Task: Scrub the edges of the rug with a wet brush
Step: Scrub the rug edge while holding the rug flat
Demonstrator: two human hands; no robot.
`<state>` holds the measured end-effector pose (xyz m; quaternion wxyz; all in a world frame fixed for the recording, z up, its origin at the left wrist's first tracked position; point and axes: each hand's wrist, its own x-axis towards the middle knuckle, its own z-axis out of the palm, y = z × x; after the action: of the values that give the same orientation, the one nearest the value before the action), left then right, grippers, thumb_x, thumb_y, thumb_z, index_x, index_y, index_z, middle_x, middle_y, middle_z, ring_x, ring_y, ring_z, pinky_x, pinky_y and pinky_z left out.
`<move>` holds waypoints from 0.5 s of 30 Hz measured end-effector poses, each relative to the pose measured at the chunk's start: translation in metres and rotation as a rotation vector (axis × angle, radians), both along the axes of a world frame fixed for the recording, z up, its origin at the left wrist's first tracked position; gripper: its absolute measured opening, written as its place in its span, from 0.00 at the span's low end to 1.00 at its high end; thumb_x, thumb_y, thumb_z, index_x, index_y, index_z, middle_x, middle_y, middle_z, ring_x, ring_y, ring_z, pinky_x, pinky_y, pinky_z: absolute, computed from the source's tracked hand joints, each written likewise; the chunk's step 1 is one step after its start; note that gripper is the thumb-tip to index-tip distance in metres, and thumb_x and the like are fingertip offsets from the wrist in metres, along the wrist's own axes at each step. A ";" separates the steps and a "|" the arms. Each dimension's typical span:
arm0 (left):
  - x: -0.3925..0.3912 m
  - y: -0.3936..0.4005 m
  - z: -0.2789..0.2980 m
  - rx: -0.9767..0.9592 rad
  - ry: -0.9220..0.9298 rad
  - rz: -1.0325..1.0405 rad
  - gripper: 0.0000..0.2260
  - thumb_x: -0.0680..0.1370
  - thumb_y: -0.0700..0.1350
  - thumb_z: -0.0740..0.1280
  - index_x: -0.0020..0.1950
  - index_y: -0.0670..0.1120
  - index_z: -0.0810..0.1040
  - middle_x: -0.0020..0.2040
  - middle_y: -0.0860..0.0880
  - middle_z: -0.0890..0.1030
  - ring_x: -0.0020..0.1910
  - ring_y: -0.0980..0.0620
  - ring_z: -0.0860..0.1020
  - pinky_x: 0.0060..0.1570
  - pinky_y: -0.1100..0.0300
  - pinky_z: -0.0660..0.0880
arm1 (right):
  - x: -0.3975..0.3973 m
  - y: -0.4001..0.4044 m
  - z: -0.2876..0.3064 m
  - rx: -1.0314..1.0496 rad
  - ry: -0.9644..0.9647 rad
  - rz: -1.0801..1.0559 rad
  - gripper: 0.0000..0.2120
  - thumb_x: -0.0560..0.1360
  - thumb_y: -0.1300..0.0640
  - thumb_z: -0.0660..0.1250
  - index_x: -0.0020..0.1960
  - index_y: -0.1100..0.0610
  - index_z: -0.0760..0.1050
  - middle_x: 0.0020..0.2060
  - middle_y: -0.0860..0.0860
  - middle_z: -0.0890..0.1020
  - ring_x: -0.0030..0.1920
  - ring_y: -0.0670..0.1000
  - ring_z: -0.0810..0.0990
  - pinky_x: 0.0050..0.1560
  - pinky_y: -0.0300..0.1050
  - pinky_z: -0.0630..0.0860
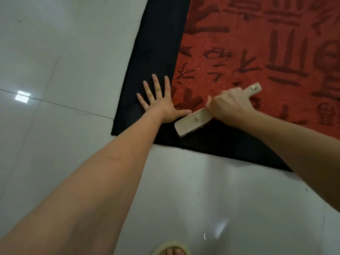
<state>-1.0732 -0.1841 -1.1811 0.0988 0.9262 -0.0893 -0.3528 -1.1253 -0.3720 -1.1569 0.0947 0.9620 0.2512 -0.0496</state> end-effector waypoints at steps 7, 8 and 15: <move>0.000 -0.001 -0.005 -0.020 -0.020 0.004 0.57 0.69 0.74 0.63 0.75 0.50 0.25 0.73 0.42 0.22 0.71 0.37 0.24 0.67 0.35 0.28 | 0.007 0.012 -0.005 0.162 -0.166 0.001 0.16 0.61 0.63 0.80 0.23 0.60 0.73 0.16 0.55 0.71 0.15 0.54 0.70 0.25 0.40 0.68; 0.000 0.000 -0.007 -0.021 -0.031 0.005 0.57 0.69 0.74 0.63 0.75 0.50 0.25 0.73 0.42 0.22 0.71 0.37 0.24 0.67 0.35 0.28 | -0.002 0.018 -0.013 0.173 -0.159 -0.020 0.16 0.62 0.62 0.79 0.23 0.59 0.74 0.16 0.55 0.72 0.15 0.54 0.70 0.26 0.41 0.70; -0.003 0.002 -0.012 -0.033 -0.077 0.005 0.56 0.69 0.75 0.62 0.76 0.51 0.27 0.74 0.42 0.23 0.72 0.37 0.24 0.67 0.35 0.28 | 0.014 -0.024 -0.009 0.161 -0.275 -0.052 0.17 0.72 0.62 0.63 0.25 0.61 0.74 0.19 0.57 0.73 0.20 0.55 0.74 0.30 0.50 0.76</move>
<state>-1.0762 -0.1818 -1.1936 0.1115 0.9375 -0.0964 -0.3151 -1.1115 -0.3955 -1.1662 0.0494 0.9704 0.2140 0.1007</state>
